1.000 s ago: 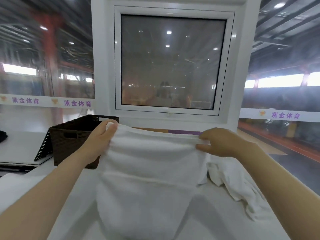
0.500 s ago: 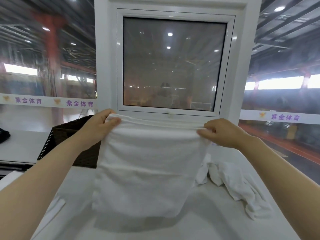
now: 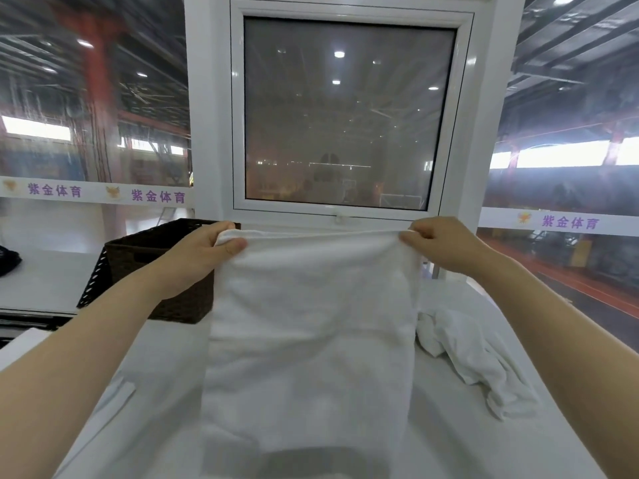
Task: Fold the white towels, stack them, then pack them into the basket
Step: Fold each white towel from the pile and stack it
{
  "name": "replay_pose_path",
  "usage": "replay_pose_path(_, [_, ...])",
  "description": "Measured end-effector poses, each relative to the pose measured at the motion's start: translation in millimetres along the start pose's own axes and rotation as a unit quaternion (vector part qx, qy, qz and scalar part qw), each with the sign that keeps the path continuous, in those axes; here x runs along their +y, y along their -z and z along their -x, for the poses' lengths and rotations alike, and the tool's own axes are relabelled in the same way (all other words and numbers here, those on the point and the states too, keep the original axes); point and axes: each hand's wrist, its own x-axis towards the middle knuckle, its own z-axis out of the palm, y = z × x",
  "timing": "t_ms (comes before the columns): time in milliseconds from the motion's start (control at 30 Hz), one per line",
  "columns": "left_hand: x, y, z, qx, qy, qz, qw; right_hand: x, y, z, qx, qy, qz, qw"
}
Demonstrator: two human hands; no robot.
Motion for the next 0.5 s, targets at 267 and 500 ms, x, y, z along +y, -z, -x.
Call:
replay_pose_path(267, [-3,-3,-2,0.063,0.005,0.045,0.997,3,-1,13,-0.092,0.034,-0.072,0.993])
replay_pose_path(500, [4,8,-1,0.038,-0.019,-0.067,0.997,4,-6,12,-0.138,0.083,0.082,0.984])
